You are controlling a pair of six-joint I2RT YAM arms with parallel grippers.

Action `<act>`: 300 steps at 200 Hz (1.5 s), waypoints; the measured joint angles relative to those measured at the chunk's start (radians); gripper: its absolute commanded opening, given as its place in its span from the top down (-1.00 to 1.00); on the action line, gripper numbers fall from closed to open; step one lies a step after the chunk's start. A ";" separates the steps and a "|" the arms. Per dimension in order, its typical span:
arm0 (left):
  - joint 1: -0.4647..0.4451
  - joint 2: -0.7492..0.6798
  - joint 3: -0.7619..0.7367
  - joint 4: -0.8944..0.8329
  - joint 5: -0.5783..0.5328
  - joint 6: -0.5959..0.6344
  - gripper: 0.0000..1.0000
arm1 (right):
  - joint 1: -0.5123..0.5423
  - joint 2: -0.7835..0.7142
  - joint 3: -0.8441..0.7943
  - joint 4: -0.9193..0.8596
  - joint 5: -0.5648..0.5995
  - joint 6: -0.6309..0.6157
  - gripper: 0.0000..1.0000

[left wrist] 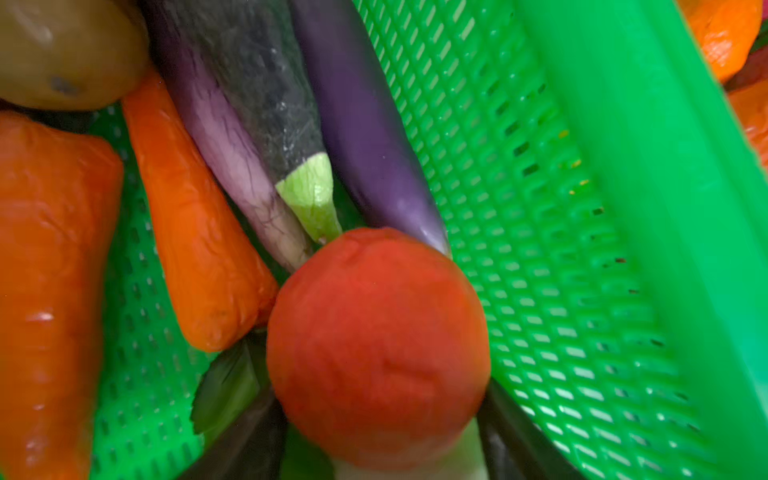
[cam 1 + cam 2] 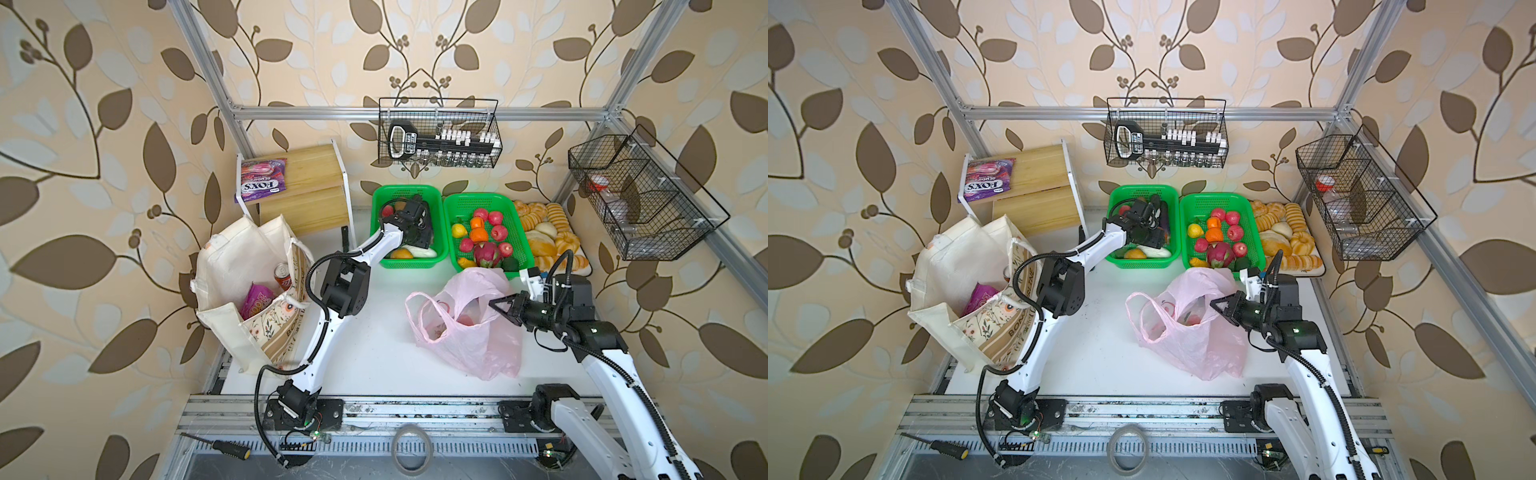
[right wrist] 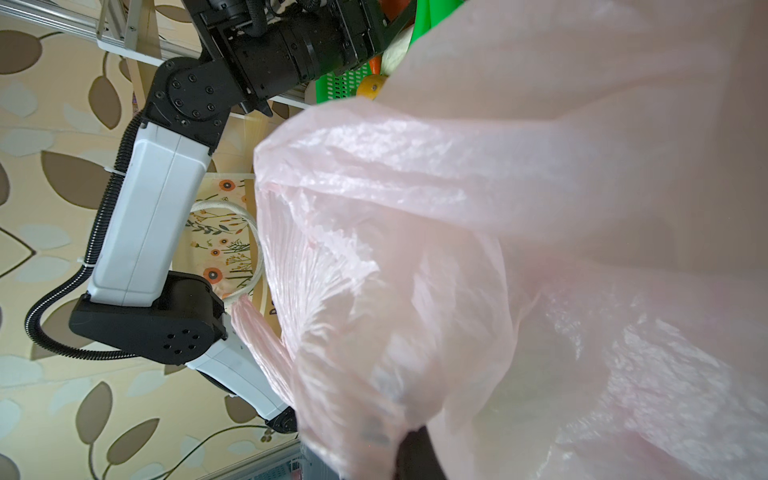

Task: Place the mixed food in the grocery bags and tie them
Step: 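Grasp the red tomato in the vegetable basket with the left gripper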

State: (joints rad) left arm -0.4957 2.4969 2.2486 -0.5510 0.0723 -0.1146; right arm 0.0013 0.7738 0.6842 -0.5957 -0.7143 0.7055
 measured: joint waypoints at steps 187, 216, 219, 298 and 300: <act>0.013 -0.230 -0.088 0.060 0.064 0.027 -0.77 | 0.000 -0.016 -0.014 0.047 0.001 0.057 1.00; 0.027 -0.101 -0.021 0.036 0.078 -0.007 -0.82 | 0.000 -0.016 -0.015 0.047 0.001 0.057 1.00; 0.027 -0.090 -0.014 0.032 0.079 -0.012 -0.82 | 0.000 -0.016 -0.015 0.047 0.001 0.057 1.00; 0.039 0.027 0.048 0.020 0.136 -0.086 -0.77 | 0.000 0.007 -0.015 0.048 0.007 0.057 1.00; 0.039 0.028 0.048 0.020 0.136 -0.087 -0.77 | 0.000 0.007 -0.015 0.048 0.008 0.057 1.00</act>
State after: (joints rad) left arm -0.4564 2.5248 2.2971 -0.5308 0.2085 -0.2020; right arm 0.0013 0.7811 0.6693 -0.5480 -0.7067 0.7624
